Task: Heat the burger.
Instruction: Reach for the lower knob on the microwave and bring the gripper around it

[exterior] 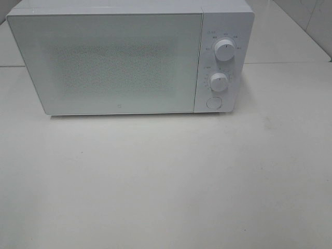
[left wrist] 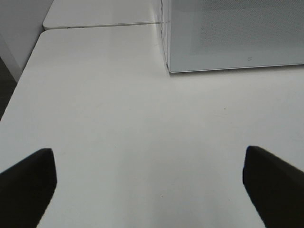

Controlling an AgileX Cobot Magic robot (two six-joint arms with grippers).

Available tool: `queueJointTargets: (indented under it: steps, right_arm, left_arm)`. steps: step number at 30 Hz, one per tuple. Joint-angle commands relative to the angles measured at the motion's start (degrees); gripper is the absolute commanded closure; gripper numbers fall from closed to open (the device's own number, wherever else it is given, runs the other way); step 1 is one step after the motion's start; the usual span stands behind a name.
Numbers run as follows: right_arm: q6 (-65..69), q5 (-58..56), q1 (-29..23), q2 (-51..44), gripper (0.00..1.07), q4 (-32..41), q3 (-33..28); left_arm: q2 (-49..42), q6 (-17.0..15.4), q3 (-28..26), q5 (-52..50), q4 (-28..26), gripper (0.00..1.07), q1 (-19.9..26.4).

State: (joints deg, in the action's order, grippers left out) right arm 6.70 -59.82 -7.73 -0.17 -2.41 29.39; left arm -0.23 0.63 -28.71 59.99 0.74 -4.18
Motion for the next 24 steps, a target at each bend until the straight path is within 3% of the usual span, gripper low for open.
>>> queueJointTargets:
  steps: [1,11,17,24]
  right_arm:
    - [-0.6,0.5,0.4,-1.3,0.33,-0.1,-0.1]
    - [-0.6,2.3,0.4,-0.9,0.33,-0.2,1.1]
    - [1.3,11.1,0.4,-0.1,0.33,-1.0,1.1]
    - [1.3,17.2,0.4,7.0,0.33,-3.1,1.1]
  left_arm:
    - [-1.7,0.3,0.2,-0.5,-0.2,0.06,1.3]
    - [-1.5,0.6,0.2,-0.5,-0.2,0.06,1.3]
    - [-1.5,0.6,0.2,-0.5,-0.2,0.06,1.3]
    - [-1.5,0.6,0.2,-0.5,-0.2,0.06,1.3]
